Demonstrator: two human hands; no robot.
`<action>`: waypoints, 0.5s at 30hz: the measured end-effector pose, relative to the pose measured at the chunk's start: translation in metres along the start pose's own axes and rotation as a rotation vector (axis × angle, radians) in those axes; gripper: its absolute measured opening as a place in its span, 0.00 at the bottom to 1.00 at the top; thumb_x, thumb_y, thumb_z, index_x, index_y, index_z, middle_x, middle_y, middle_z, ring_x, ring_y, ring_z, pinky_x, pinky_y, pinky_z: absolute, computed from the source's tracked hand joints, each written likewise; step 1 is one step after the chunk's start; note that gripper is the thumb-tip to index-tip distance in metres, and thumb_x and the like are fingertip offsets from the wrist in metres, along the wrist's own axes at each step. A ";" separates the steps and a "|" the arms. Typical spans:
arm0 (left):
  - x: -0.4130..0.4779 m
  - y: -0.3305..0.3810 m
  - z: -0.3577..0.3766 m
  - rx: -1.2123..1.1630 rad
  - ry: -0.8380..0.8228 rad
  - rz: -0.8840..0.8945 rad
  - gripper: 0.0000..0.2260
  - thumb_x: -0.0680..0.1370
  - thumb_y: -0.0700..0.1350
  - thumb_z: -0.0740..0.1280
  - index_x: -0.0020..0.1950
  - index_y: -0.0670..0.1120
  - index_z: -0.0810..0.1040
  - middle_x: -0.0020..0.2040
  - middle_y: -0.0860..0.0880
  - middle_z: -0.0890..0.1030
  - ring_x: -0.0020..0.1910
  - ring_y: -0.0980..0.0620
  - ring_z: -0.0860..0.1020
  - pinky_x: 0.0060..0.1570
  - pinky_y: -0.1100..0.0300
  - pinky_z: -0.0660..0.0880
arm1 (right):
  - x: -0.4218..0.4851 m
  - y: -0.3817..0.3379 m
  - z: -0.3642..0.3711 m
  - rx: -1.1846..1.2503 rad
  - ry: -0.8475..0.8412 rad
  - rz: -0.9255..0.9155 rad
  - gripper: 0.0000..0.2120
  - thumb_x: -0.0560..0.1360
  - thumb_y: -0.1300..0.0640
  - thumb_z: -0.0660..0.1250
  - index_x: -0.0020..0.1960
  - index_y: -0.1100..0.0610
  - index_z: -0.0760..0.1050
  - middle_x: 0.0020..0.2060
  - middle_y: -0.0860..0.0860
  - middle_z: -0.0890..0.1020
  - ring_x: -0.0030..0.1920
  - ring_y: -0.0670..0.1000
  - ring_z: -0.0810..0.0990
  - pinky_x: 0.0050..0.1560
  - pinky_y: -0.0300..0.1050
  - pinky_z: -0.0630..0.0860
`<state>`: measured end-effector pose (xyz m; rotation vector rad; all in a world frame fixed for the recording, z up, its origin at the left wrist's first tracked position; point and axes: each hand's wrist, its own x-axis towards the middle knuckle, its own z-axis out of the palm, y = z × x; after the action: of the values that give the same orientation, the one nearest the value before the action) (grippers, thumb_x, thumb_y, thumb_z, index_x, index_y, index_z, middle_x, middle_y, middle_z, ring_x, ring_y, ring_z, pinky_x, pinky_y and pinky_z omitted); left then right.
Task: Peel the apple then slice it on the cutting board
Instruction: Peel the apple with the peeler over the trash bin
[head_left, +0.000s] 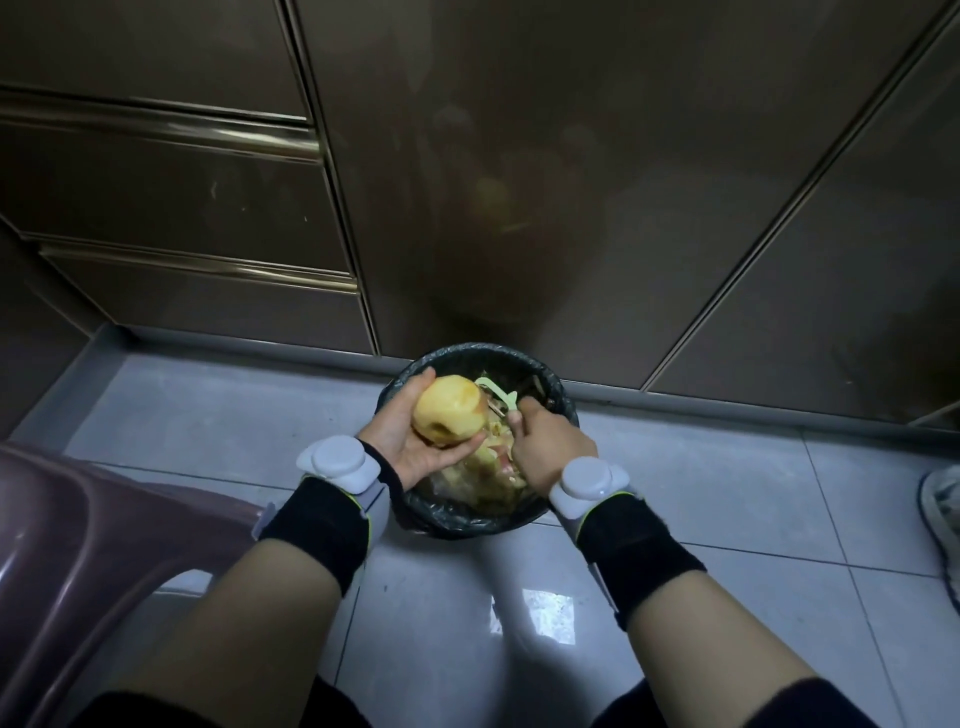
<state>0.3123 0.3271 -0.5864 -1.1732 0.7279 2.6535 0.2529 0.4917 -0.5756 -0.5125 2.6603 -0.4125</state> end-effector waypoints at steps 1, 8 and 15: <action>0.002 0.000 -0.001 -0.015 0.012 0.000 0.26 0.73 0.52 0.73 0.67 0.42 0.72 0.64 0.36 0.75 0.57 0.34 0.78 0.44 0.40 0.80 | -0.001 0.001 0.002 0.000 0.002 0.001 0.11 0.82 0.47 0.49 0.51 0.52 0.65 0.49 0.57 0.81 0.49 0.61 0.79 0.45 0.49 0.71; 0.006 0.001 -0.006 -0.033 0.027 -0.017 0.25 0.75 0.52 0.70 0.68 0.42 0.72 0.63 0.37 0.76 0.57 0.35 0.78 0.44 0.40 0.80 | 0.000 0.003 -0.001 0.107 0.028 -0.039 0.12 0.83 0.47 0.48 0.50 0.53 0.64 0.47 0.57 0.80 0.47 0.61 0.78 0.47 0.52 0.74; 0.001 -0.001 -0.002 0.045 -0.023 0.041 0.28 0.69 0.51 0.76 0.66 0.43 0.74 0.62 0.38 0.78 0.56 0.37 0.80 0.47 0.42 0.80 | -0.001 -0.004 0.001 0.170 0.031 -0.078 0.13 0.83 0.46 0.49 0.48 0.53 0.65 0.46 0.57 0.80 0.47 0.61 0.78 0.48 0.56 0.75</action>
<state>0.3133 0.3267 -0.5884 -1.1271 0.8117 2.6643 0.2554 0.4885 -0.5744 -0.5619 2.6105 -0.6677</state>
